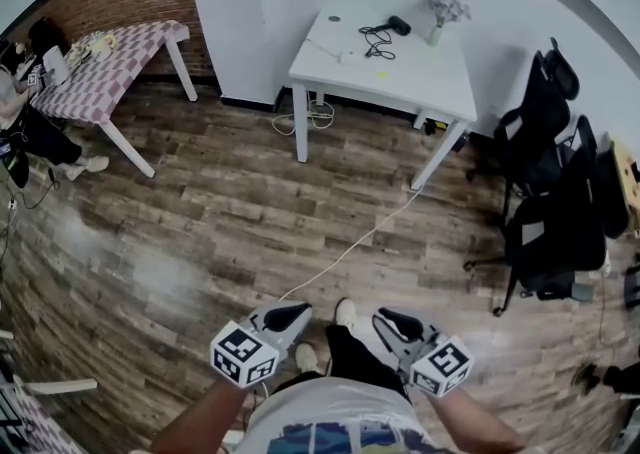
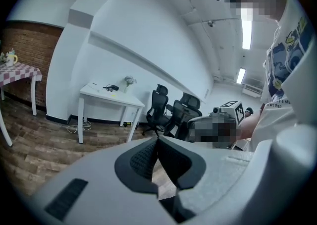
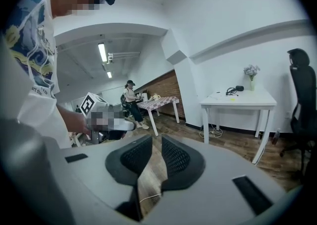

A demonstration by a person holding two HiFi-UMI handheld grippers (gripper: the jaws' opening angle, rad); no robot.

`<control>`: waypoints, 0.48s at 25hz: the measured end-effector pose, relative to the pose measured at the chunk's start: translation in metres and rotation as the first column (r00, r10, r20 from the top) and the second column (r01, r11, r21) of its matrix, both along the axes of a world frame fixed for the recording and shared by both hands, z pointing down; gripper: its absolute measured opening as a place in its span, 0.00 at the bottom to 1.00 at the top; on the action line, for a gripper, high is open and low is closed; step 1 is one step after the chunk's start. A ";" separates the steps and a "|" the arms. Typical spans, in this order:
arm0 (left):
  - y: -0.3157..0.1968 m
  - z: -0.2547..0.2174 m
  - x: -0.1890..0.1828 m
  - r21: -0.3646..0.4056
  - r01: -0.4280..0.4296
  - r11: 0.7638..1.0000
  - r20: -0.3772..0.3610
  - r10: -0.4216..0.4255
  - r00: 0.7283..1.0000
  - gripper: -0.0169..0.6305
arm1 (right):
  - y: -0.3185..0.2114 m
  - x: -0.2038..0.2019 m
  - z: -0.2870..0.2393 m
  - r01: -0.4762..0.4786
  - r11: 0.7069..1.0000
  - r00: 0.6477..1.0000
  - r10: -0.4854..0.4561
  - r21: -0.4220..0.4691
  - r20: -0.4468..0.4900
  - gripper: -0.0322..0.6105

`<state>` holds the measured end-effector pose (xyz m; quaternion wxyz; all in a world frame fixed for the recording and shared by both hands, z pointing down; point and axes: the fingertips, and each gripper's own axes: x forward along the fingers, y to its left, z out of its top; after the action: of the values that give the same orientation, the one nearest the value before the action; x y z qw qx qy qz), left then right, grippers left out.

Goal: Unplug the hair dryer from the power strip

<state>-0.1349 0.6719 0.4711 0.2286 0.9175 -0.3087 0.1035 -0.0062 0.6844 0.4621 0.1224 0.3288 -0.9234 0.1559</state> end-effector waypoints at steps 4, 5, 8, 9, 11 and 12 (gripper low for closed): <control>-0.038 0.001 0.020 -0.024 -0.028 0.999 0.013 0.029 1.000 0.03 | -0.045 0.017 0.004 -0.013 1.000 1.000 0.013 -0.011 -0.006 0.16; -0.048 0.000 0.025 -0.024 -0.038 0.999 0.019 0.039 0.999 0.03 | -0.057 0.019 0.005 -0.011 1.000 1.000 0.010 -0.011 -0.001 0.17; -0.082 -0.004 0.035 -0.016 -0.048 0.999 0.038 0.049 0.998 0.03 | -0.091 0.022 0.007 -0.001 1.000 1.000 0.001 -0.004 0.014 0.21; -0.093 -0.005 0.038 -0.015 -0.042 0.999 0.042 0.043 0.998 0.03 | -0.104 0.025 0.006 0.004 1.000 1.000 -0.004 0.003 0.017 0.21; -0.117 -0.009 0.046 -0.014 -0.025 1.000 0.048 0.025 0.999 0.03 | -0.130 0.033 0.004 0.013 1.000 1.000 -0.014 0.013 0.023 0.23; -0.128 -0.012 0.051 -0.014 -0.017 1.000 0.050 0.018 0.999 0.03 | -0.142 0.037 0.002 0.019 1.000 0.999 -0.019 0.017 0.026 0.24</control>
<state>-0.0837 0.5435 0.4595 0.2260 0.9157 -0.3055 0.1307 0.0309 0.5419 0.4642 0.1093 0.3190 -0.9292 0.1514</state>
